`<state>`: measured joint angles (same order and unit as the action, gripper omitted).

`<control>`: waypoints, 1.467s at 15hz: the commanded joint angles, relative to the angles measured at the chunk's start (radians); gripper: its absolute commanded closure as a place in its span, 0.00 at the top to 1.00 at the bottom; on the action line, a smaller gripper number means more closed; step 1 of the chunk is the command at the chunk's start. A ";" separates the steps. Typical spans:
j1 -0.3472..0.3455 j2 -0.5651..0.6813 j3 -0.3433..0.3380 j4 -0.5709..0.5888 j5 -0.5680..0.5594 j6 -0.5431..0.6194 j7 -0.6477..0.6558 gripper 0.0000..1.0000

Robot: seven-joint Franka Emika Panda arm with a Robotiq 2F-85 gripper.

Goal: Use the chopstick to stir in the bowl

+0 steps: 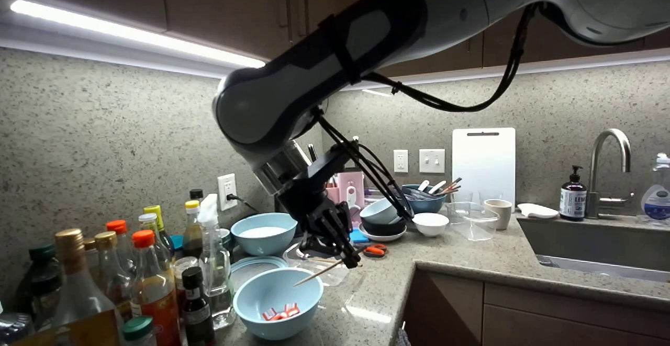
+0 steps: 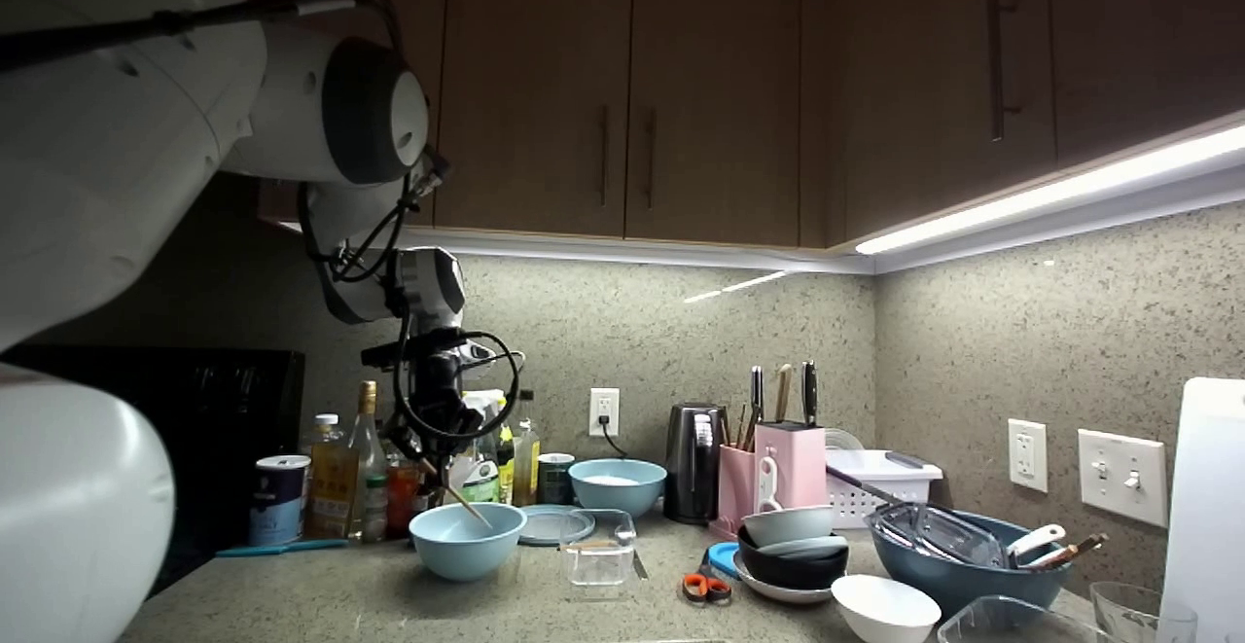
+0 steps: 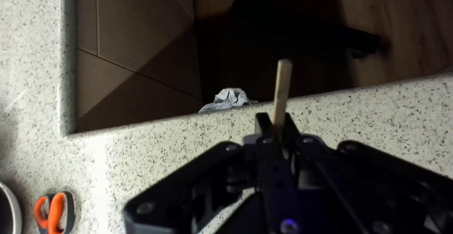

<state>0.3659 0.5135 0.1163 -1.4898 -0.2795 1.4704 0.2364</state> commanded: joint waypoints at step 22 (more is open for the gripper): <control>0.116 0.172 -0.004 0.178 -0.240 0.055 -0.018 0.02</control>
<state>0.4776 0.6558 0.1352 -1.3728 -0.4821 1.5283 0.2360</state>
